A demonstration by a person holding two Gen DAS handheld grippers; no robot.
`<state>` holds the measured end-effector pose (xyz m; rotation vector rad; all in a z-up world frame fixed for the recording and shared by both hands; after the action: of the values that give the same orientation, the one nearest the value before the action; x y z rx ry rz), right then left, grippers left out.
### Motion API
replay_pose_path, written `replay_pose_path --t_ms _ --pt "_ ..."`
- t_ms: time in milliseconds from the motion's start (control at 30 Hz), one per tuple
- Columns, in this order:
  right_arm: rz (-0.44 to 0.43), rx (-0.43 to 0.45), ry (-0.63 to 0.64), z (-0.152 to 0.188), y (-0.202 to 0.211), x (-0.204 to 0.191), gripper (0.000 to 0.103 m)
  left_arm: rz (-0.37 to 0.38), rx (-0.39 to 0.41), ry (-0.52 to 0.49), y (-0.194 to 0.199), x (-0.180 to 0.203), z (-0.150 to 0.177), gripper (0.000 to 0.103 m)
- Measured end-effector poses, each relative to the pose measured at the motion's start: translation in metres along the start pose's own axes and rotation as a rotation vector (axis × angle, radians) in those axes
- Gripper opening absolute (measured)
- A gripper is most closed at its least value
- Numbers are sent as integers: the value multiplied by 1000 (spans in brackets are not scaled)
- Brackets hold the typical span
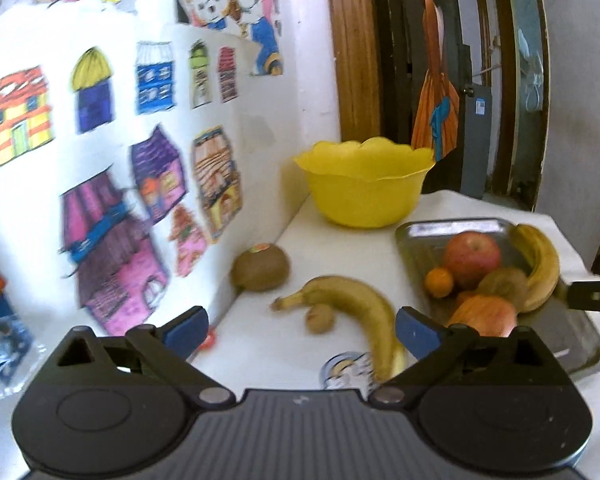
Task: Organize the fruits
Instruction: 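Move both tools back from the tray toward the remaining fruit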
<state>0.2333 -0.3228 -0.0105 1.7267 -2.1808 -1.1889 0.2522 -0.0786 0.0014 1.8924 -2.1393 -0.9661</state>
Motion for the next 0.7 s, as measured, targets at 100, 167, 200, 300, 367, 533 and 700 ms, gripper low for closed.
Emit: replay_pose_path --t_ms 100,167,200,300,367,533,700 --pt "33 -2 -17 16 16 -2 102 10 -31 -5 2 -10 12 102" --pt "53 -8 -26 27 23 -3 102 26 -64 -10 0 -14 19 102" --pt "62 -13 -29 32 26 -4 102 36 -84 -15 -1 -14 23 102" --pt "87 -36 -41 49 34 -7 102 50 -143 -37 -6 -13 33 102" --pt "107 -58 -48 60 40 -8 102 56 -188 -50 -9 -10 39 102" --pt "134 -134 -53 85 51 -16 102 62 -255 -55 -11 -10 49 102" --pt "112 -205 -53 102 54 -31 102 51 -300 -64 -14 -11 52 102"
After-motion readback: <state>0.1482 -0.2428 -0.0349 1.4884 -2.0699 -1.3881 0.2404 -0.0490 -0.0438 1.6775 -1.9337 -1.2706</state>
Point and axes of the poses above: each gripper's, at about its wrist camera, not at the fingertips, and y roughly against the way its jaws point, x to its right, z to its underside, the point moved 4 cm from there along -y, roughly the way its jaws point, and after that the axes turned 14 degrees about -y, right-handed, at the moved point
